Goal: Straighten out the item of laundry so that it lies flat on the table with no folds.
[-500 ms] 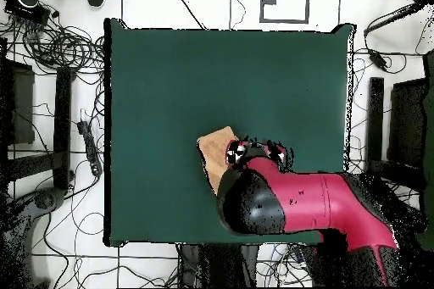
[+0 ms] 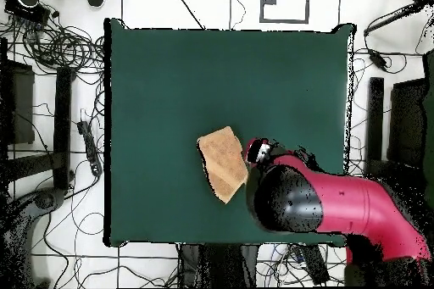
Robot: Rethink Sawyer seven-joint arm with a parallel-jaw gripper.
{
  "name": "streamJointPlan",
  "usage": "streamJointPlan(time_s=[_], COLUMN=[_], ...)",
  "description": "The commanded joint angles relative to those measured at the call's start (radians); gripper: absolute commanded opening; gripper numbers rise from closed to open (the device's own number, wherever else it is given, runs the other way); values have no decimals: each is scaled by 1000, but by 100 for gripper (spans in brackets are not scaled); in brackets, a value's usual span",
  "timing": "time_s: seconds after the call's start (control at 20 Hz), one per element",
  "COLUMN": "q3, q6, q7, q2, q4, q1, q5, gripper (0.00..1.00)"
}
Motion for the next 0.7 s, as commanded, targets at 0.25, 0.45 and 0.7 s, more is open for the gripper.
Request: streamJointPlan(time_s=[0.25, 0.45, 0.7], q3=[37, -24, -156], q6=[-47, -103, -168], q7=[-14, 97, 313], q2=[258, 347, 400], q4=[-87, -157, -141], q1=[65, 164, 309], q5=[-56, -67, 16], gripper=[100, 100, 100])
